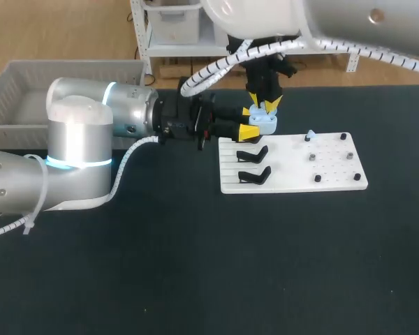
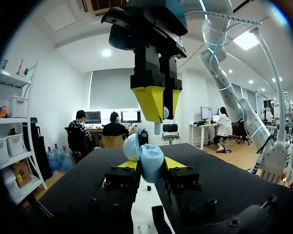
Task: Pick up each earbud case from the left stands, insert the matching earbuds, close the lid, and place the case in the box.
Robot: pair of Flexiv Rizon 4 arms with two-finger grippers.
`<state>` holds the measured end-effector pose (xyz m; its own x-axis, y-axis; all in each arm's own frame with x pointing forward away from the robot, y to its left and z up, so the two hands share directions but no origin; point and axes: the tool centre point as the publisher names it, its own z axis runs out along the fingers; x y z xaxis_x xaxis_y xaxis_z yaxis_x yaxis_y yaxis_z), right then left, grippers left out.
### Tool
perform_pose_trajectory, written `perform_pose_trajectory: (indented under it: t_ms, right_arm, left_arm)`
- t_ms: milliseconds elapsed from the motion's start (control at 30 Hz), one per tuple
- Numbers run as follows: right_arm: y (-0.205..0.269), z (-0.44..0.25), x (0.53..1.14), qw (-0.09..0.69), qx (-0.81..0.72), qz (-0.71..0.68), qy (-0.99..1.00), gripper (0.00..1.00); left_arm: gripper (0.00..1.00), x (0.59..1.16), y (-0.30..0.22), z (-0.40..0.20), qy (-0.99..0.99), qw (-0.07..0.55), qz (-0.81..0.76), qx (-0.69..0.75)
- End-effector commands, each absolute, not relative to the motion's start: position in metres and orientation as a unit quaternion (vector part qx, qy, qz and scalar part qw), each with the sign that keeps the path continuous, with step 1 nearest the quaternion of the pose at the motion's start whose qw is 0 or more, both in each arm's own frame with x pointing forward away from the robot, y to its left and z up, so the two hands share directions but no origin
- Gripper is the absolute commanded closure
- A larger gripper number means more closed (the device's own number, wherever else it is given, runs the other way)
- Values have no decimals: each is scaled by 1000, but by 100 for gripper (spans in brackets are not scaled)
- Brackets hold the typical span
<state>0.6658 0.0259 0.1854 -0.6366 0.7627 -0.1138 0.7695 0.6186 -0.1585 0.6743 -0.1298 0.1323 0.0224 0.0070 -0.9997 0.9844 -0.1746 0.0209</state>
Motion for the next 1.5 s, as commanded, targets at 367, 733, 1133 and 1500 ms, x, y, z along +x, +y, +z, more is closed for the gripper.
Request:
perform_pose_trajectory:
  t_ms: [367,733,1133,1500]
  right_arm:
    - [25,175,671,11,435,-106,894,100]
    - [21,171,671,7,440,-107,892,100]
    - [19,167,670,7,441,-107,891,100]
    - [18,164,672,16,442,-108,891,100]
  left_arm:
    - [100,672,-130,132,452,461,-532,548]
    - [100,672,-130,132,452,461,-532,548]
    - [100,672,-130,132,452,461,-532,548]
    - [100,672,-130,132,452,461,-532,548]
